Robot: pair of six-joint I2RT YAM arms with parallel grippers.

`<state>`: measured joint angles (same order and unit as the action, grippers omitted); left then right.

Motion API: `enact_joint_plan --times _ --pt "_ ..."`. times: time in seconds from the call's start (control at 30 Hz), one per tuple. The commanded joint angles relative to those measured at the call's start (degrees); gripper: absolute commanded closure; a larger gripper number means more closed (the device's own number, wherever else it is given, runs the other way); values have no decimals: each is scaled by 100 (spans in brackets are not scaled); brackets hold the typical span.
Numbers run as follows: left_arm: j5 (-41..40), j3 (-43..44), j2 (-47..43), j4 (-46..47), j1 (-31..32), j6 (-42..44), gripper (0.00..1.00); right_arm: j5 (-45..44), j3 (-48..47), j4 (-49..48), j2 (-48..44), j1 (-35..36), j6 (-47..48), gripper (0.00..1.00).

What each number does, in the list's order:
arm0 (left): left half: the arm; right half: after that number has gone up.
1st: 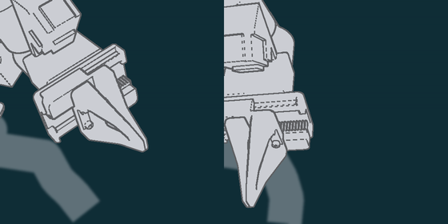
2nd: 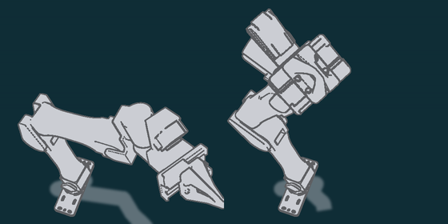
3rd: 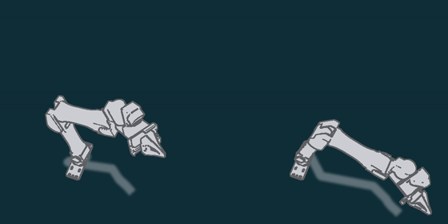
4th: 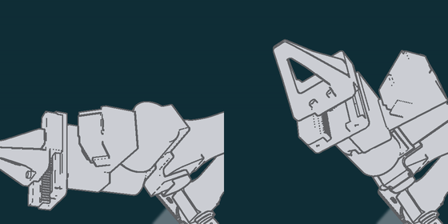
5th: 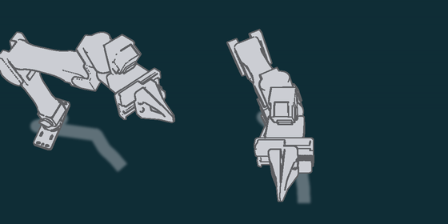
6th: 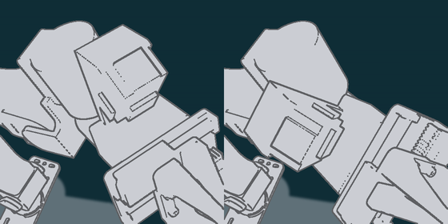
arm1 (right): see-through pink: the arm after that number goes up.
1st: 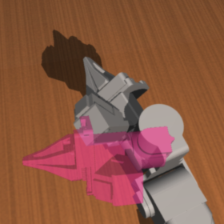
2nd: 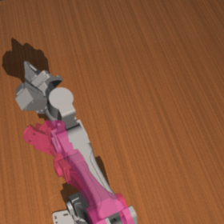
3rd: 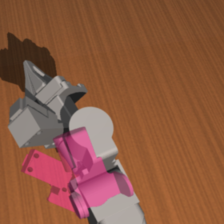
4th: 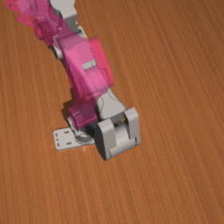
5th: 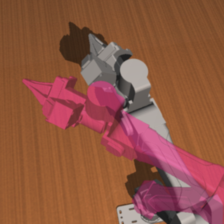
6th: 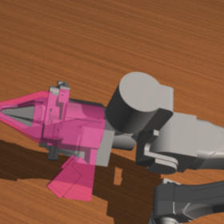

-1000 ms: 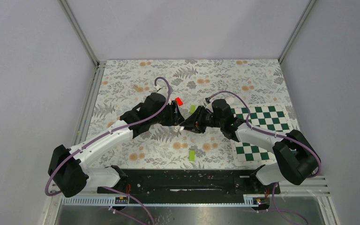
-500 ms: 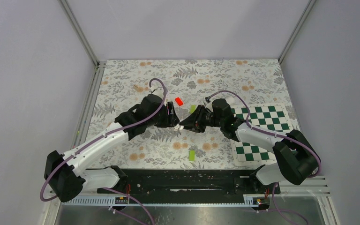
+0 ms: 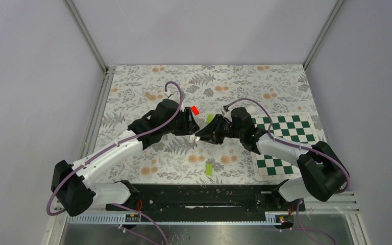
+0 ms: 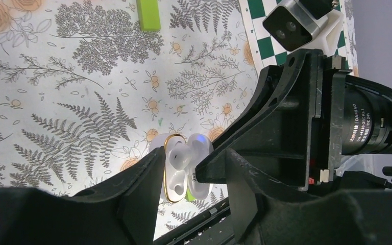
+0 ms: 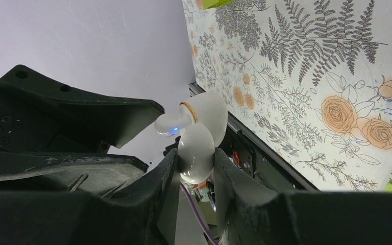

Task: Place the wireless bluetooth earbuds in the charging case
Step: Adjust the left earbud in the left side groove of the charging case.

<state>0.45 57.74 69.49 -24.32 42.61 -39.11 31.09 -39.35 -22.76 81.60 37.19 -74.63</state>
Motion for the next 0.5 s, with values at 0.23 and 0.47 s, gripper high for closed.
enact_joint_plan --times 0.23,0.47 --pt "612 222 53 284 6 -208 55 31 -196 -224 -136 44 32 100" --pt "525 128 -30 199 8 -248 56 20 -192 -175 -184 47 56 100"
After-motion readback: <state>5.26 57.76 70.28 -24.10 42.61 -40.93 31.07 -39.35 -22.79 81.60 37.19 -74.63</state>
